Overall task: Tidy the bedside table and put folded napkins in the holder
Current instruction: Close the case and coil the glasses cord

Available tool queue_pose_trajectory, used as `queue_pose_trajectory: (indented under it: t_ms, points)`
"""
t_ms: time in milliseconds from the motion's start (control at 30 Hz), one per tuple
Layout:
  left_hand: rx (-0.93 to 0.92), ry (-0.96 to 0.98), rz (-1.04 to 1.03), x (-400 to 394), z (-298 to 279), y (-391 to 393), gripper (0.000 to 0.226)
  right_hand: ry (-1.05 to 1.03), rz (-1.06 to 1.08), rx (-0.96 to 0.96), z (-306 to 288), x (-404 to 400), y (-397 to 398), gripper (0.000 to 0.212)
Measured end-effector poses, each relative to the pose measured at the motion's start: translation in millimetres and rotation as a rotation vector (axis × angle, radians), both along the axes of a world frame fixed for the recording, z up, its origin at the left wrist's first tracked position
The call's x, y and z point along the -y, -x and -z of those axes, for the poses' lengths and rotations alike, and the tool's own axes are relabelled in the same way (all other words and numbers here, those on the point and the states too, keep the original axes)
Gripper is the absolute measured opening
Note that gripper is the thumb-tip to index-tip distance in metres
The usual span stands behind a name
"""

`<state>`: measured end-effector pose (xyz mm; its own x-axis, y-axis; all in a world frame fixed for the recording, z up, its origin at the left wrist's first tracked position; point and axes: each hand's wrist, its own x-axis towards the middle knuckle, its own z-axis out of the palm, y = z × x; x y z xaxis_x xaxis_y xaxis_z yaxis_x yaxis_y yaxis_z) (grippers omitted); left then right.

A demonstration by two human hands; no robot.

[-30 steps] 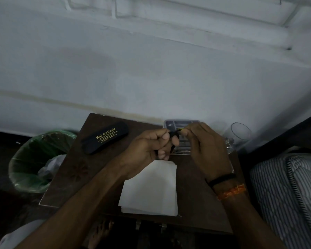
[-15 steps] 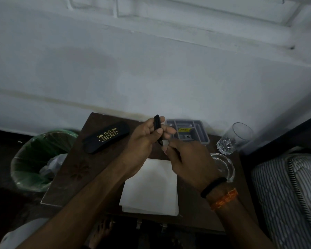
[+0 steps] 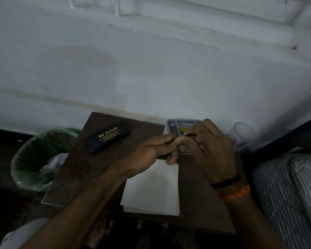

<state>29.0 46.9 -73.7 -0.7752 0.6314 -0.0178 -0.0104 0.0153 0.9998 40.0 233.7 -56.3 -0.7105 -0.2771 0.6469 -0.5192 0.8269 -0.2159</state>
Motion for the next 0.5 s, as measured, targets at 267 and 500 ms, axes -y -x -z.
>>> queue_pose_trajectory:
  t_ms: [267,500]
  points:
    - [0.187,-0.269,-0.067,-1,-1,-2,0.033,0.154,-0.024,0.234,10,5,5,0.021]
    - [0.257,-0.438,-0.256,3,5,8,0.03,-0.028,-0.079,0.684,30,19,-2,0.016]
